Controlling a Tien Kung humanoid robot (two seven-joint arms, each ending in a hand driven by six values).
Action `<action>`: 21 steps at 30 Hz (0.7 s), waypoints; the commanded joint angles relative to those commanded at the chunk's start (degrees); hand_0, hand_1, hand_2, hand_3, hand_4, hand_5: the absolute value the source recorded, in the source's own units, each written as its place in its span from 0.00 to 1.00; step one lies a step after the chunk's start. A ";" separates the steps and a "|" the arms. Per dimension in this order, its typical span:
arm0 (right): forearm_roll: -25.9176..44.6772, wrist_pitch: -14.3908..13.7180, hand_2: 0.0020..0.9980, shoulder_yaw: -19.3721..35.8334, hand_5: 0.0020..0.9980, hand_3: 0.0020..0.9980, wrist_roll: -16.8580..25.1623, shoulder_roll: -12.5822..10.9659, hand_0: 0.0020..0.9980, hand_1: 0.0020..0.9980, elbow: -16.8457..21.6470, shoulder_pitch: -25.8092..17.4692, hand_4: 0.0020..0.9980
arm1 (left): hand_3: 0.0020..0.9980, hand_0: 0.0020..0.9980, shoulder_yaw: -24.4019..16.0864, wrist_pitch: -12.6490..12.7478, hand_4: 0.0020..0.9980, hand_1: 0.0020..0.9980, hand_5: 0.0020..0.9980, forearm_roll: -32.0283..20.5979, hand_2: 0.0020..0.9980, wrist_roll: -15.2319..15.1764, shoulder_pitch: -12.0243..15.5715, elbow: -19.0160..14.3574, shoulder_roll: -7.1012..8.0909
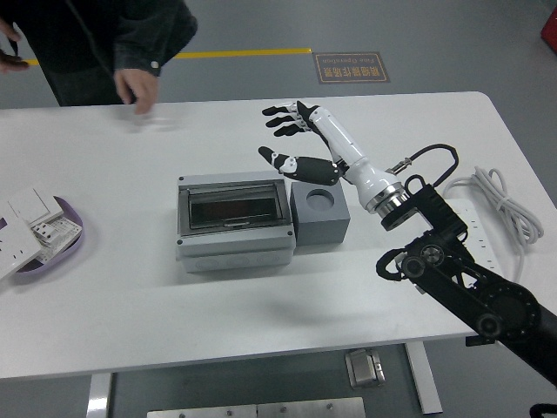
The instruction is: Pick up the cylinder from the cube,place it in the box,flap close box
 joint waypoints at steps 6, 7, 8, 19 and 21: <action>2.85 0.76 0.66 8.73 0.29 0.70 3.58 1.55 0.60 0.60 -1.34 -7.09 0.71 | 0.61 0.60 0.19 0.18 0.69 0.58 0.39 -0.72 0.57 0.15 0.80 -0.13 0.30; 2.91 0.94 0.66 10.13 0.29 0.70 3.86 2.02 0.60 0.60 -1.59 -8.37 0.71 | 0.61 0.60 0.03 0.11 0.69 0.58 0.39 -0.38 0.57 0.33 0.85 -0.24 0.45; 2.41 1.08 0.66 11.66 0.33 0.69 3.90 2.65 0.60 0.61 -1.73 -9.81 0.70 | 0.61 0.60 -0.57 -0.19 0.69 0.58 0.39 0.77 0.57 0.77 0.89 -0.45 0.66; 1.17 0.88 0.66 22.47 0.33 0.69 5.92 8.47 0.62 0.63 -2.02 -22.15 0.70 | 0.61 0.60 -6.68 -2.67 0.67 0.58 0.41 11.62 0.57 5.47 3.47 -2.35 2.30; 2.60 0.84 0.66 22.44 0.33 0.69 6.62 8.72 0.64 0.63 -2.61 -23.03 0.69 | 0.62 0.60 -6.56 -2.65 0.69 0.58 0.42 11.56 0.57 5.57 3.87 -2.39 2.53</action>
